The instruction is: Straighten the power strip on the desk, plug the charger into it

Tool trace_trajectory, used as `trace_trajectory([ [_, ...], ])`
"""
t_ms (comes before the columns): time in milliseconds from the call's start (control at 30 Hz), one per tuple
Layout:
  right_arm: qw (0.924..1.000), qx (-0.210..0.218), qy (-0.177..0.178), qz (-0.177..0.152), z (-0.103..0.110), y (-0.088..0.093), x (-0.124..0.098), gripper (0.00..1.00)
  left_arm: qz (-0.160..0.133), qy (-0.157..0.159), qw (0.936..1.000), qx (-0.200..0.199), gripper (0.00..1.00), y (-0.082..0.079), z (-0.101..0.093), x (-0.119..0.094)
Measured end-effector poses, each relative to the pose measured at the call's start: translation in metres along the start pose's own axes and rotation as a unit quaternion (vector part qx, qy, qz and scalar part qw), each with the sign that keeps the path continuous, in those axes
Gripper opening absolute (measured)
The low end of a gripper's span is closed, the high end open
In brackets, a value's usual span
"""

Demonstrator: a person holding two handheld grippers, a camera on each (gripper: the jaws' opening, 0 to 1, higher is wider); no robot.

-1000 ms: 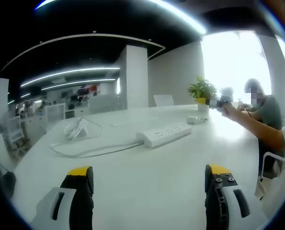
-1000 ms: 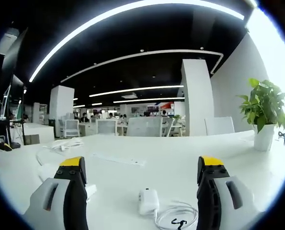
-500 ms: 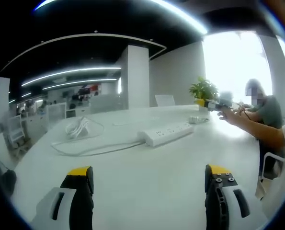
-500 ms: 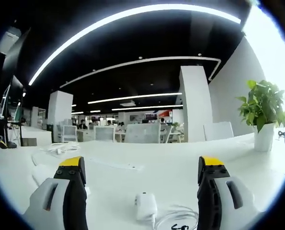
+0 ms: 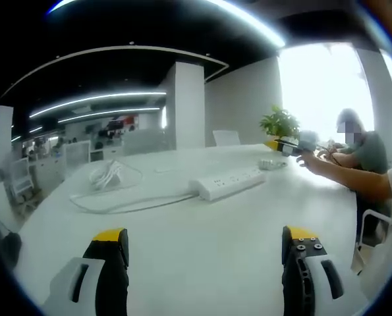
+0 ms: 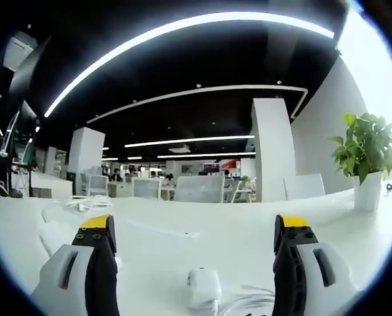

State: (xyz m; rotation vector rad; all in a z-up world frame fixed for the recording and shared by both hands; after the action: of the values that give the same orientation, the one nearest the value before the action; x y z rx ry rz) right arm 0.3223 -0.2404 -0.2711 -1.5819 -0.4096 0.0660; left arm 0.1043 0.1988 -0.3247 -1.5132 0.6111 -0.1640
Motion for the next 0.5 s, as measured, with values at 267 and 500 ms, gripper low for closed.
trace_trajectory([
  [267,0.9999,-0.010,0.004,0.009,0.000,0.010,0.003,0.95,-0.001,0.000,1.0000,0.000,0.99,0.000,0.000,-0.001],
  [500,0.9996,-0.003,0.001,0.027,-0.002,0.023,0.003,0.94,-0.001,-0.001,1.0000,-0.001,0.99,0.000,0.001,-0.002],
])
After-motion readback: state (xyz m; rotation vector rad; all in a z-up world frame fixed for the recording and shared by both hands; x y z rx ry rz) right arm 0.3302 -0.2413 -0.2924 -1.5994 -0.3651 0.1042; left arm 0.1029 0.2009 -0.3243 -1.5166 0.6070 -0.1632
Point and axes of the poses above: the point that each gripper's makers call its tool centre point, and the gripper's own axes: x roughly forward along the fingers, z roughly to its left, y roughly out of its underside, the point moved 4 cm from there along -x, roughly backward along the fingers, and after that the axes turned 1 degree about y, right-handed, at the moved point
